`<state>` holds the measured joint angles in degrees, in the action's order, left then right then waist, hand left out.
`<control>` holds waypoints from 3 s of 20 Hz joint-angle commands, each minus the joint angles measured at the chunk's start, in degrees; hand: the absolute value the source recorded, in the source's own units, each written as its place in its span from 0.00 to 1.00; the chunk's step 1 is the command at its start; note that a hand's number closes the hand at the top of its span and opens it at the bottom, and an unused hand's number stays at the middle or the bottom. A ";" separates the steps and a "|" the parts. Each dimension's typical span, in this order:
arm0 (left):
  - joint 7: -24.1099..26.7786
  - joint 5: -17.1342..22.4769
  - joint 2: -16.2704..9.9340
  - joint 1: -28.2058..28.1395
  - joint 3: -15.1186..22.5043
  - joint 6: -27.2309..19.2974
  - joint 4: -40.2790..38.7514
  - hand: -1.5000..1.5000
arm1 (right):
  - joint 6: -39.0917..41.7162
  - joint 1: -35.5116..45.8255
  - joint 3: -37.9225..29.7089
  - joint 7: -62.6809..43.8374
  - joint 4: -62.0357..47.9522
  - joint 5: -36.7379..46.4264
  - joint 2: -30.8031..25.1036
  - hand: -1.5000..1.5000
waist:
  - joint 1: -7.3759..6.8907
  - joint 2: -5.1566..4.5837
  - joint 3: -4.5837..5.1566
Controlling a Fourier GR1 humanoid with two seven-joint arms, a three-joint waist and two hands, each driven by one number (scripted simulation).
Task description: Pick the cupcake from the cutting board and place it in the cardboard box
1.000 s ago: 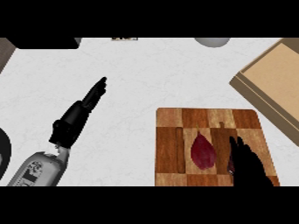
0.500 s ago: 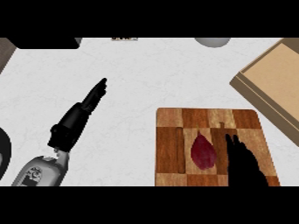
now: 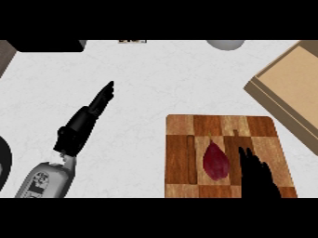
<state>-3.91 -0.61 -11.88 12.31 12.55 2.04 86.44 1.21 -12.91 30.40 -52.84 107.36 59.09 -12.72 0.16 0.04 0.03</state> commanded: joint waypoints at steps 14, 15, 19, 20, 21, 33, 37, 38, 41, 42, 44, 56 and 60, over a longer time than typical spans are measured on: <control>-1.39 -2.20 0.37 -6.24 -3.12 5.12 7.05 0.50 | -3.78 -0.11 -2.96 5.26 -11.02 2.27 2.06 1.00 | -0.33 0.06 -0.05; 3.21 -3.72 2.65 -3.39 -3.13 3.71 0.32 0.50 | -2.30 2.04 -2.05 2.56 -13.03 3.48 4.71 1.00 | -0.13 -0.05 -0.03; -1.58 -2.70 3.32 -1.50 -3.76 3.83 3.56 0.50 | -3.86 1.89 -4.14 9.12 -14.77 2.19 0.72 1.00 | -0.19 -0.02 -0.05; 0.58 -1.92 2.19 1.49 -6.18 5.58 -2.61 0.50 | -2.70 0.87 -2.71 7.15 -10.71 4.09 0.62 1.00 | 0.15 -0.07 -0.02; 1.66 -2.32 1.45 1.37 -6.69 5.60 -2.79 0.50 | -4.34 0.07 -4.30 9.84 -12.99 2.96 -1.03 1.00 | 0.14 -0.08 -0.03; -0.66 -2.90 2.96 0.94 -4.09 5.10 0.34 0.50 | -4.44 5.76 -1.29 59.72 -5.14 -4.79 -32.53 1.00 | -1.45 0.14 -0.64; -0.38 -3.06 2.77 -0.93 -4.60 4.34 0.88 0.50 | -12.18 5.86 -9.13 72.98 -6.27 -11.42 -38.92 1.00 | 0.09 0.34 -0.74; -0.54 -3.25 3.46 -0.12 -4.27 3.98 0.54 0.50 | -13.47 6.45 -11.08 76.76 -7.25 -14.18 -39.86 1.00 | 0.50 -0.03 -0.74; 0.08 -2.31 2.74 -1.87 -5.25 4.39 1.31 0.50 | -15.87 5.23 -16.82 86.39 -8.02 -23.05 -43.11 1.00 | 1.50 0.42 -0.60; -0.13 -2.98 2.92 -1.85 -4.94 3.91 1.10 0.50 | -15.11 4.80 -18.55 90.26 -9.54 -25.92 -45.17 1.00 | 1.77 0.23 -0.56; -0.27 -2.79 1.47 -1.65 -6.36 4.17 0.87 0.50 | -14.98 4.11 -22.19 96.61 -11.53 -31.37 -47.01 1.00 | 2.55 0.27 -0.58; 0.15 -3.62 3.33 -2.95 -4.70 3.19 2.24 0.50 | 11.12 3.43 -45.54 125.56 -35.22 -66.02 -59.51 1.00 | 2.21 0.15 -0.25; -1.56 -3.45 3.51 -0.13 -4.66 3.80 1.87 0.50 | 16.30 4.82 -48.70 129.03 -45.65 -68.51 -63.30 1.00 | 0.33 -0.24 -0.26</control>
<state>-4.02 -3.96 -8.79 9.92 7.77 5.82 88.39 5.66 -9.31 -13.98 62.91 71.30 -5.00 -72.25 1.43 0.05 -0.24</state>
